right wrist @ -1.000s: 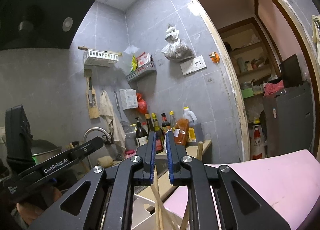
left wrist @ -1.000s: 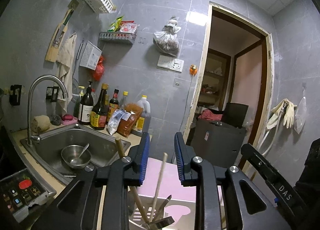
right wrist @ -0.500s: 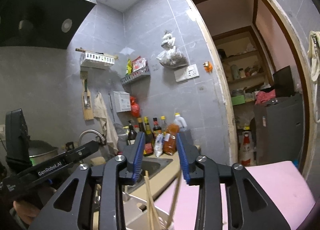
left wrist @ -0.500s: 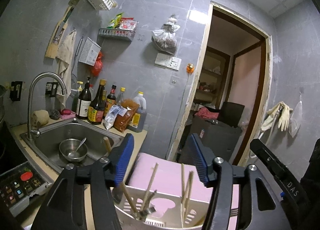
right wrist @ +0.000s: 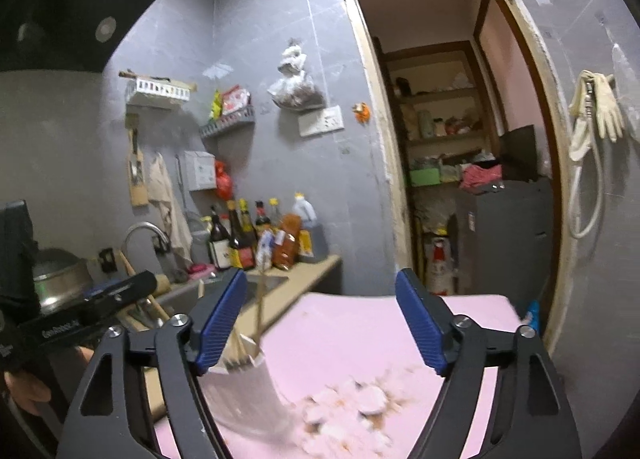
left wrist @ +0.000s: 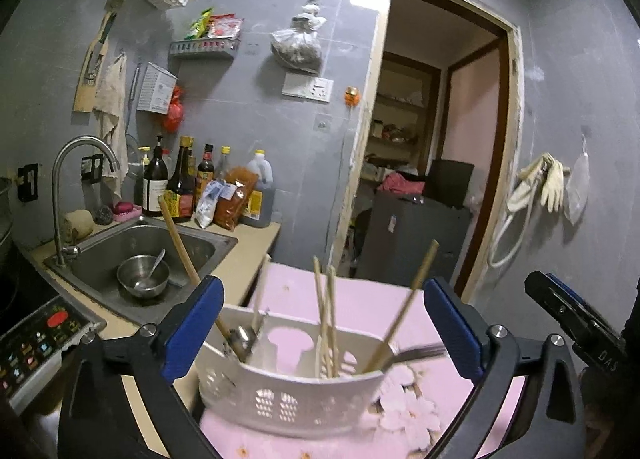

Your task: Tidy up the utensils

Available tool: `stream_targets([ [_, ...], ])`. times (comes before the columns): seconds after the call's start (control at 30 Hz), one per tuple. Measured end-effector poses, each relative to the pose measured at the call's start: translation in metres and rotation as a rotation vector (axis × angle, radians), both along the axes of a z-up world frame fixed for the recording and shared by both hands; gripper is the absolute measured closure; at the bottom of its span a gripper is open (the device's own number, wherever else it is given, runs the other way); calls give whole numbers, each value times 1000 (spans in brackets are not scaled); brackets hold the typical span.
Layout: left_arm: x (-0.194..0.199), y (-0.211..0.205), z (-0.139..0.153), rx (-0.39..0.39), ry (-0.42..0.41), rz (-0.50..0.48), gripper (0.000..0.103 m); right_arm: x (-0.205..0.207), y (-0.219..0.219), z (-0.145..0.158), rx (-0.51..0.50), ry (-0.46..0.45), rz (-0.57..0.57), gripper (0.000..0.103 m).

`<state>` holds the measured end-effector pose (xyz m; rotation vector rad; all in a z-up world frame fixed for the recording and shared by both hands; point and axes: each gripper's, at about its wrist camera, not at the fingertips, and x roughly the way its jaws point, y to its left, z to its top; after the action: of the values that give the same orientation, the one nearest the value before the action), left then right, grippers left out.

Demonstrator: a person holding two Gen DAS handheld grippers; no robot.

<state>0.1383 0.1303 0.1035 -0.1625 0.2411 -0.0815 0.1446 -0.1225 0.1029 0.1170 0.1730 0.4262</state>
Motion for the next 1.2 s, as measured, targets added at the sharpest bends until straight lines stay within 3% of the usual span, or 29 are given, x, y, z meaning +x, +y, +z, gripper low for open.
stream_targets([
  [0.27, -19, -29, -18, 53, 55, -26, 3, -31, -37, -16, -8, 55, -82, 5],
  [0.43, -36, -41, -33, 74, 76, -19, 3, -55, -55, -25, -23, 75, -131, 0],
  [0.67, -65, -52, -50, 89, 88, 16, 3, -89, -72, -36, -32, 85, -196, 0],
  [0.93, -109, -62, -60, 108, 26, 58, 3, -122, -69, -43, -93, 30, -235, 0],
  [1.2, -124, -58, -72, 91, 37, 74, 3, -136, -60, -50, -134, 8, -236, 0],
])
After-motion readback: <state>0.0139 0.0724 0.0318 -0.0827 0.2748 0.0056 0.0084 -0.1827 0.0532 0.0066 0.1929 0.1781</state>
